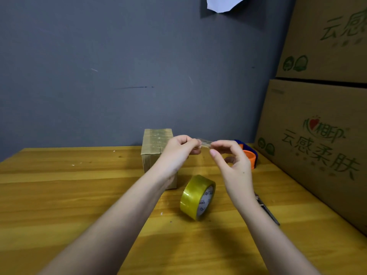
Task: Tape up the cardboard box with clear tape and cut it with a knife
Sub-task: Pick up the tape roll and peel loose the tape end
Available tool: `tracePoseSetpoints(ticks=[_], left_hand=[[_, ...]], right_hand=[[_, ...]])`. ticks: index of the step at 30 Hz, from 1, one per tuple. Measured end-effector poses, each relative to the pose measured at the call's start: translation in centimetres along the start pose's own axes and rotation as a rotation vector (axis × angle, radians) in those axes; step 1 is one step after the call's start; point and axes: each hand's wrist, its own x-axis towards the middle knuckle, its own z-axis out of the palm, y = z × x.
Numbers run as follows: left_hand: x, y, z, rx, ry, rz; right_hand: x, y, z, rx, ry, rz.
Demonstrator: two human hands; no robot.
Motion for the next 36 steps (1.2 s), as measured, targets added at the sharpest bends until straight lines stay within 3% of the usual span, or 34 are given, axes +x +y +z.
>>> tracePoseSetpoints(ticks=[17,29,32,36], left_hand=[[-0.2,-0.1,-0.2,0.03,0.015,0.007],[-0.2,-1.1,-0.3,0.607,0.272,0.334],[-0.4,-1.6,-1.1,0.448,0.173,0.441],[0.0,-2.5,-1.4,0.557,0.012,0.633]], right_hand=[[0.8,0.0,0.3,-0.171,0.003,-0.049],[0.6,-0.4,0.8,-0.225,0.049,-0.093],[0.4,-0.3,0.7,-0.199,0.059,-0.058],[0.4,-0.3,0.5,-0.178,0.052,-0.056]])
